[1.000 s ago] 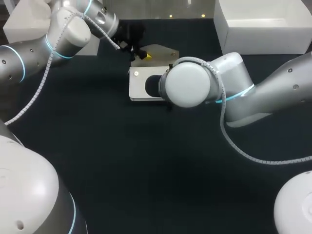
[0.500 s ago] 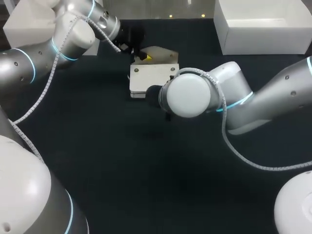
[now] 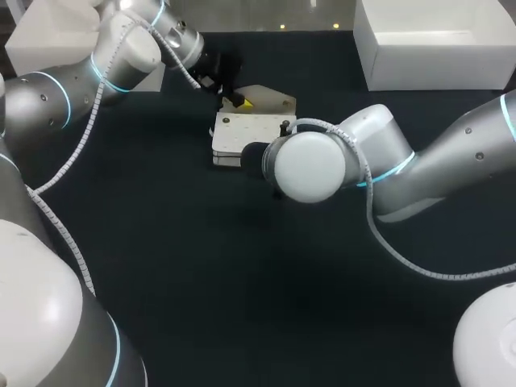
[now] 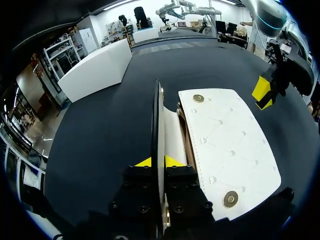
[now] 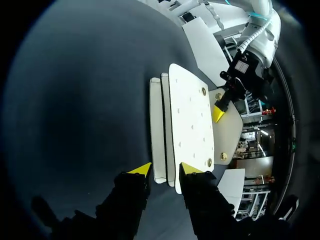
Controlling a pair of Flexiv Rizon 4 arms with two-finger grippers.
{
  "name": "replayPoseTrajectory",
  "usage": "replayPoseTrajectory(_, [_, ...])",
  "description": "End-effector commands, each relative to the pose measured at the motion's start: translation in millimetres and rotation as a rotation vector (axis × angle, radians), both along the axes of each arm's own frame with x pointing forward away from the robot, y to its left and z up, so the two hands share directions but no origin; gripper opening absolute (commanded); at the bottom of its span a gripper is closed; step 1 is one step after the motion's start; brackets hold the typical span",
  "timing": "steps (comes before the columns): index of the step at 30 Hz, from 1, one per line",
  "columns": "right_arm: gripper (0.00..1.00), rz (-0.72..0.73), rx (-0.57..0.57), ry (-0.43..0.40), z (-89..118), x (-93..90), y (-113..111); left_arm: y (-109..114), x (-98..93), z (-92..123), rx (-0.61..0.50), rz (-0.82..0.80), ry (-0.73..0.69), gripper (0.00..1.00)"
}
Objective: Pick up the bag, open it, inspect its contents, close it, and place it on the opposite side
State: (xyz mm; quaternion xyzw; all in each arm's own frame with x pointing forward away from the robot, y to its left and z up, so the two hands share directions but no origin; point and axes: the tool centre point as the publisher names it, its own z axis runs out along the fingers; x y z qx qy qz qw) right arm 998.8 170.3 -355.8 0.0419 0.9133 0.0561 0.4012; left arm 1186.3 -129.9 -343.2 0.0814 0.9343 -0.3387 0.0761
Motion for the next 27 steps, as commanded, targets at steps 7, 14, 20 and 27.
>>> replayPoseTrajectory(7, [0.31, 0.012, -0.011, -0.008, -3.6, 10.3, 5.7, 1.4, -3.2, -3.0, -0.002, -0.02, 0.008, 0.0])
replayPoseTrajectory(14, [0.27, 0.011, -0.015, -0.005, -7.4, 13.0, 2.2, 1.1, -8.3, -3.2, 0.005, -0.039, 0.009, 0.0])
replayPoseTrajectory(20, [0.23, 0.006, -0.019, -0.005, -9.2, 14.4, -0.7, 0.4, -12.1, -3.7, 0.007, -0.047, 0.01, 0.0])
replayPoseTrajectory(27, [0.16, 0.002, -0.02, -0.005, -10.2, 15.6, -1.0, 1.4, -15.3, -5.1, 0.008, -0.043, 0.016, 0.0])
